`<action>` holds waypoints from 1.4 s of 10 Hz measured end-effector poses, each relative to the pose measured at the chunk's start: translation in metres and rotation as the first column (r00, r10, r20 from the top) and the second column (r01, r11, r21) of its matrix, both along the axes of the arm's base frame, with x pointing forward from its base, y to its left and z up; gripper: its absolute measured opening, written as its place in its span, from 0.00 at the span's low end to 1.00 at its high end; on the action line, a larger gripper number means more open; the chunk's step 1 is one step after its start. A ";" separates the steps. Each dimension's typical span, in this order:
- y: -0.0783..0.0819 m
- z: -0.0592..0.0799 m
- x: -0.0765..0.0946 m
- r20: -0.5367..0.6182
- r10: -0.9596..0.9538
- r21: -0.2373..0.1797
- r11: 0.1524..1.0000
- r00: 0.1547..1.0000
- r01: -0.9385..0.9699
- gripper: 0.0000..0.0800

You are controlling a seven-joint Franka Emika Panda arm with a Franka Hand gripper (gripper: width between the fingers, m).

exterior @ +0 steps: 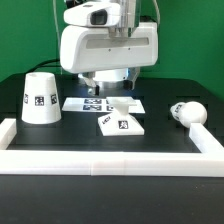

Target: Assemble lamp

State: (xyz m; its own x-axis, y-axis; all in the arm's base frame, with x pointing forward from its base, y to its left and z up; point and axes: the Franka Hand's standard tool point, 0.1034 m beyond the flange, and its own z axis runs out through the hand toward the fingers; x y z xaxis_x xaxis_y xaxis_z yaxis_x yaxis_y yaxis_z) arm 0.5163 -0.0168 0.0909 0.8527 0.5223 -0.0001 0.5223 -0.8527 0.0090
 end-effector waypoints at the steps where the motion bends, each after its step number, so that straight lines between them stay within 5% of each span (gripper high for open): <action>1: 0.001 0.000 0.000 0.000 -0.078 0.006 0.997 0.997 0.078 0.87; 6: 0.009 -0.010 -0.011 0.001 -0.408 0.028 0.912 0.913 0.408 0.87; 14: 0.027 -0.028 -0.044 -0.020 -0.371 0.022 0.928 0.928 0.371 0.87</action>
Offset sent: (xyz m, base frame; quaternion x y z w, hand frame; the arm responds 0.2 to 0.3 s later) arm 0.0000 0.0000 0.0000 0.0000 0.0000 0.1938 0.9810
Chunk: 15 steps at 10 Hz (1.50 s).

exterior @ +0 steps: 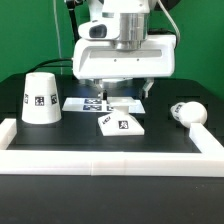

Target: Assemble lamp

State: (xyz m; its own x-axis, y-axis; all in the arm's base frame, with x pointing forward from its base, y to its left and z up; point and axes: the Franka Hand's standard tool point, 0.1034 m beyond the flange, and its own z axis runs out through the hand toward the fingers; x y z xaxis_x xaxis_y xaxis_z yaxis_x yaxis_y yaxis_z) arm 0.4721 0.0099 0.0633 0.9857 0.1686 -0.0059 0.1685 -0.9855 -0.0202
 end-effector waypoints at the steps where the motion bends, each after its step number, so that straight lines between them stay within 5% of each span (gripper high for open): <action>1: 0.000 -0.002 0.000 0.001 0.005 0.000 1.000 1.000 -0.005 0.87; 7: -0.006 -0.018 -0.005 -0.010 0.034 0.001 0.999 0.999 -0.034 0.87; 9: -0.007 -0.018 -0.005 -0.010 0.033 0.002 0.999 0.999 -0.033 0.82; 10: -0.007 -0.018 -0.005 -0.010 0.029 0.003 1.000 1.000 -0.029 0.67; 15: -0.007 -0.018 -0.005 -0.010 0.029 0.004 1.000 1.000 -0.028 0.67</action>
Offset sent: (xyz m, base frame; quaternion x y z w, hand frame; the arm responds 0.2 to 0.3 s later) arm 0.0006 -0.0049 -0.0080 -0.0034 0.0077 -0.0031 1.0000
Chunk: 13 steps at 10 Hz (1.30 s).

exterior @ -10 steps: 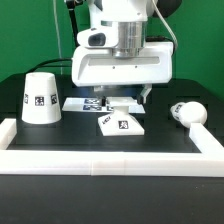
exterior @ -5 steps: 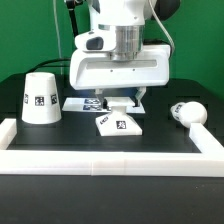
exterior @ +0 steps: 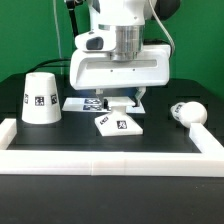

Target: Assemble lamp

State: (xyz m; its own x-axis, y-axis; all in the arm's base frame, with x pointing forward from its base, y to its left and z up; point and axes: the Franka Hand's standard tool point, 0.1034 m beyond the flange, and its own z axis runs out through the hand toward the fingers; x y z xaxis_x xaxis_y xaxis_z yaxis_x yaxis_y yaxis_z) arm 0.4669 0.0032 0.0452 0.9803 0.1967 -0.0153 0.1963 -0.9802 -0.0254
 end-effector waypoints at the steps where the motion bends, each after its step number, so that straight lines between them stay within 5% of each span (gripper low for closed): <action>1: 0.001 0.000 0.001 0.000 -0.002 0.000 1.000 1.000 0.002 0.67; 8: 0.058 0.001 0.089 0.085 -0.127 0.033 0.992 0.988 0.125 0.67; 13: 0.090 0.001 0.117 0.133 -0.231 0.070 0.972 0.964 0.223 0.67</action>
Offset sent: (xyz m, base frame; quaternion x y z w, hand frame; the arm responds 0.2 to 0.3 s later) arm 0.0478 0.0300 -0.0124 -0.0137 0.0088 0.0496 0.9986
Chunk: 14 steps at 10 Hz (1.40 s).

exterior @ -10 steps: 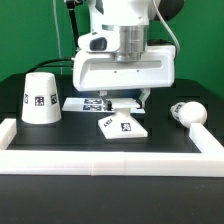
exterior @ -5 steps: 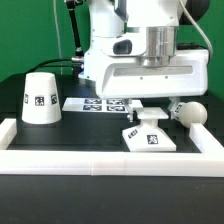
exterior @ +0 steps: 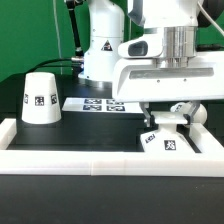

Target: Assemble lamp

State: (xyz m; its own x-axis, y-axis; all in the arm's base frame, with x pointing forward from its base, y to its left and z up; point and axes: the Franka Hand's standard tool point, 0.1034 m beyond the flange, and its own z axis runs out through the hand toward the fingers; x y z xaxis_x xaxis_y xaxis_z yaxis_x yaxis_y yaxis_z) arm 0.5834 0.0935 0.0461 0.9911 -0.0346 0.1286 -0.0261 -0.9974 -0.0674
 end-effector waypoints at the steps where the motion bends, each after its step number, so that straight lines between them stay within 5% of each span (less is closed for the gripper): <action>1: 0.008 0.000 0.009 0.018 0.007 0.003 1.000 1.000 -0.007 0.67; 9: 0.008 0.001 0.023 0.032 0.088 -0.014 0.996 0.996 -0.087 0.67; 12: 0.008 0.001 0.023 0.032 0.089 -0.014 0.996 0.996 -0.088 0.85; 14: 0.006 0.002 0.022 0.035 0.110 -0.018 0.994 0.993 -0.109 0.87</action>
Offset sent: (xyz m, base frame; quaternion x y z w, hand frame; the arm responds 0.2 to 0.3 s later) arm 0.0142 0.0045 -0.0016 0.0156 0.0086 -0.0640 0.9978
